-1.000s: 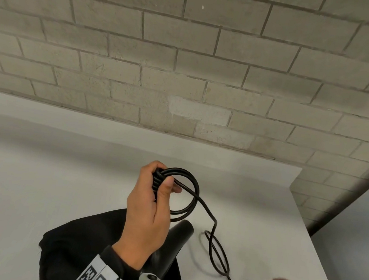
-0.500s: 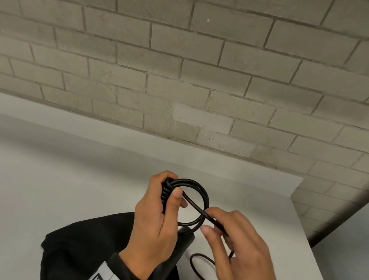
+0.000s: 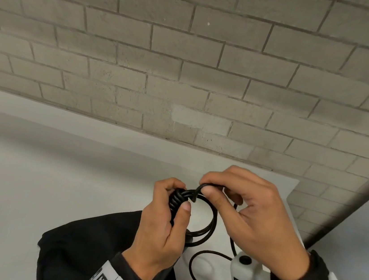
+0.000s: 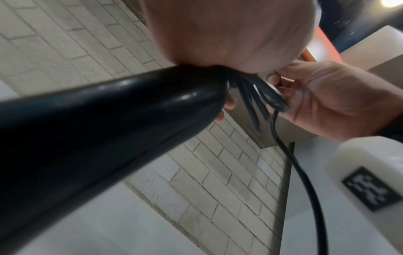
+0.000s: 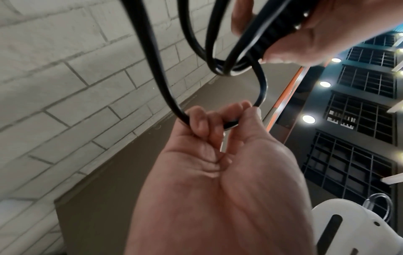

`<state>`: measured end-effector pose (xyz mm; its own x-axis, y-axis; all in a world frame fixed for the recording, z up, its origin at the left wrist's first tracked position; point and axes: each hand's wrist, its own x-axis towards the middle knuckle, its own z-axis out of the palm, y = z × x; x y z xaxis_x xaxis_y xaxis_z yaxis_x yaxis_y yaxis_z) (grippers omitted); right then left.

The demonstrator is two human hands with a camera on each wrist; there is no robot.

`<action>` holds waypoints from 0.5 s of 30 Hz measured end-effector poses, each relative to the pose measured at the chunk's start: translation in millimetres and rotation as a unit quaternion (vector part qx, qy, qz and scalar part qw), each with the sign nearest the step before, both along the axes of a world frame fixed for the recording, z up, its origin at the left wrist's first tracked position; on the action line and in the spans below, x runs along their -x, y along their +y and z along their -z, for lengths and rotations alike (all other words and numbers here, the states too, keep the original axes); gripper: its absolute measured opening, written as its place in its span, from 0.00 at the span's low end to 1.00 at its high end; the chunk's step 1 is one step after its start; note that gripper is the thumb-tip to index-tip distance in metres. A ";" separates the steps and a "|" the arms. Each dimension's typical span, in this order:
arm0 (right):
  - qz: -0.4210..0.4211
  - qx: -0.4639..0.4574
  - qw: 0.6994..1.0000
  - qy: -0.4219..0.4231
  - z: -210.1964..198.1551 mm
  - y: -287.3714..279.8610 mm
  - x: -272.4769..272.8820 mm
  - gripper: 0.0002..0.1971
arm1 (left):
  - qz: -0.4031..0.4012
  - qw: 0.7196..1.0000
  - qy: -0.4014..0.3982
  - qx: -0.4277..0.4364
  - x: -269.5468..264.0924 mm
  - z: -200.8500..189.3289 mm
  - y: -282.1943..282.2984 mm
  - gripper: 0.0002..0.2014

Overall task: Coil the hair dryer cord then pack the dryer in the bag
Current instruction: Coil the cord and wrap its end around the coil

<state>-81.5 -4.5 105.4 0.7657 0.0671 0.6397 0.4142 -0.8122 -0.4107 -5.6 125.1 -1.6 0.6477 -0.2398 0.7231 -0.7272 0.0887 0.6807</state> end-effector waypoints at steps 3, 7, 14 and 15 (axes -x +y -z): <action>-0.013 -0.030 0.999 0.024 -1.3 4.2 -7.6 0.03 | 0.005 1.000 -0.016 -0.006 0.3 -1.1 -0.1 0.14; -0.019 -0.074 0.996 0.055 4.5 10.5 -14.6 0.03 | 0.015 1.000 -0.016 0.007 5.7 -6.2 -3.4 0.16; -0.012 -0.209 0.971 0.117 16.9 4.9 -21.8 0.05 | 0.013 0.999 0.004 0.032 6.3 -2.8 -4.1 0.12; -0.011 -0.224 0.966 0.128 18.7 3.2 -22.5 0.05 | 0.016 0.999 0.004 0.036 6.4 -2.7 -3.9 0.12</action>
